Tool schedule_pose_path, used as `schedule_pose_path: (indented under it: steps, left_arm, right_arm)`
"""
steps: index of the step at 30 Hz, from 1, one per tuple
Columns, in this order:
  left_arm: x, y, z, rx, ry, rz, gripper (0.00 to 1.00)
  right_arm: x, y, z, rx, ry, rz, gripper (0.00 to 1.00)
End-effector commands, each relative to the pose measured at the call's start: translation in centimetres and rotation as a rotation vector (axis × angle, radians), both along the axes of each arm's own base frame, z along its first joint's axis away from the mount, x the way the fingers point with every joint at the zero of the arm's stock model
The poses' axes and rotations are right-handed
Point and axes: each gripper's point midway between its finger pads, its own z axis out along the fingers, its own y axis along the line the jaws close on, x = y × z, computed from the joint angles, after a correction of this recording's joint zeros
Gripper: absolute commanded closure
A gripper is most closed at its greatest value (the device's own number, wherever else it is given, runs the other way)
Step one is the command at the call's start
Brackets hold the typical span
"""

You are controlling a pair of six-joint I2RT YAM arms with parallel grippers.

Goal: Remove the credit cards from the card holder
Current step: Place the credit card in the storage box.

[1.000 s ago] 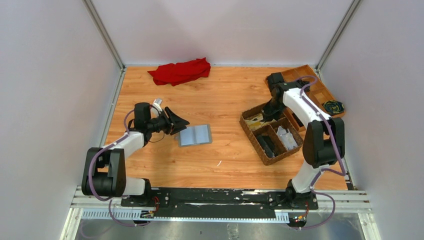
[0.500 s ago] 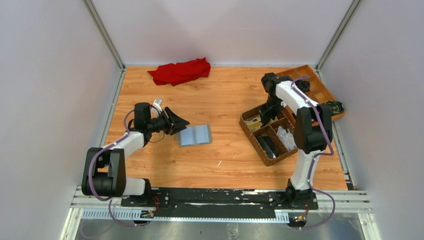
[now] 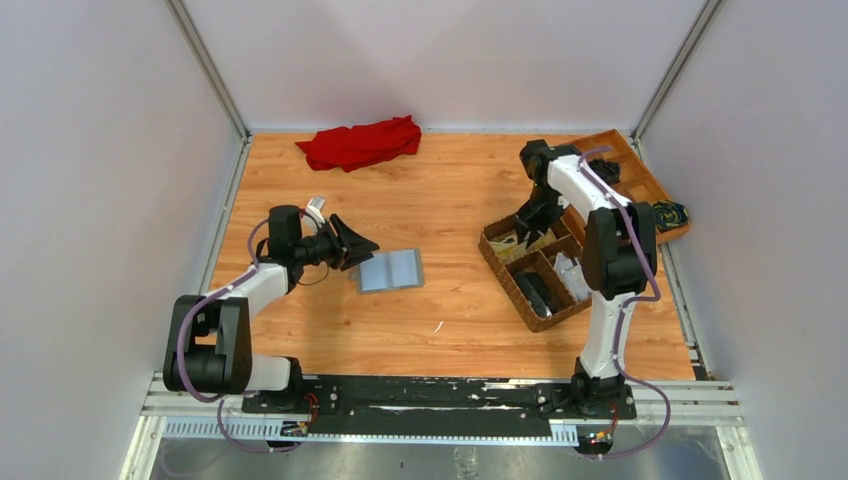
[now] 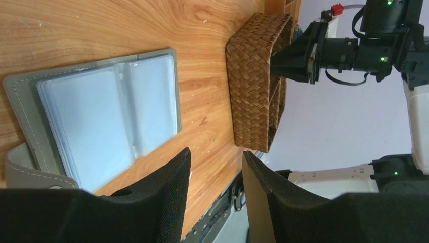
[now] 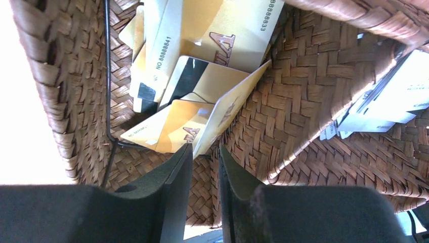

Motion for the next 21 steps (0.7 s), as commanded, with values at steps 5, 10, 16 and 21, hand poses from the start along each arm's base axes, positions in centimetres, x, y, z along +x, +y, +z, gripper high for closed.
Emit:
schedule_pose_path:
  steps: [5, 10, 16, 21]
  left_arm:
    - [-0.7, -0.2, 0.4, -0.008, -0.027, -0.031, 0.55]
    - [-1.0, -0.7, 1.4, -0.007, -0.072, -0.06, 0.54]
    - [-2.2, -1.5, -1.6, 0.03, -0.006, -0.082, 0.53]
    - [-2.3, -1.1, -3.4, 0.069, 0.033, -0.043, 0.53]
  right_arm:
    - [1.9, 1.9, 2.0, 0.113, -0.11, 0.073, 0.71]
    - [3.6, 3.4, 4.2, 0.164, -0.248, 0.186, 0.71]
    - [3.5, 9.8, 6.9, 0.272, -0.475, 0.546, 0.73]
    - [0.2, 19.1, 8.1, 0.709, -0.729, 0.799, 0.63]
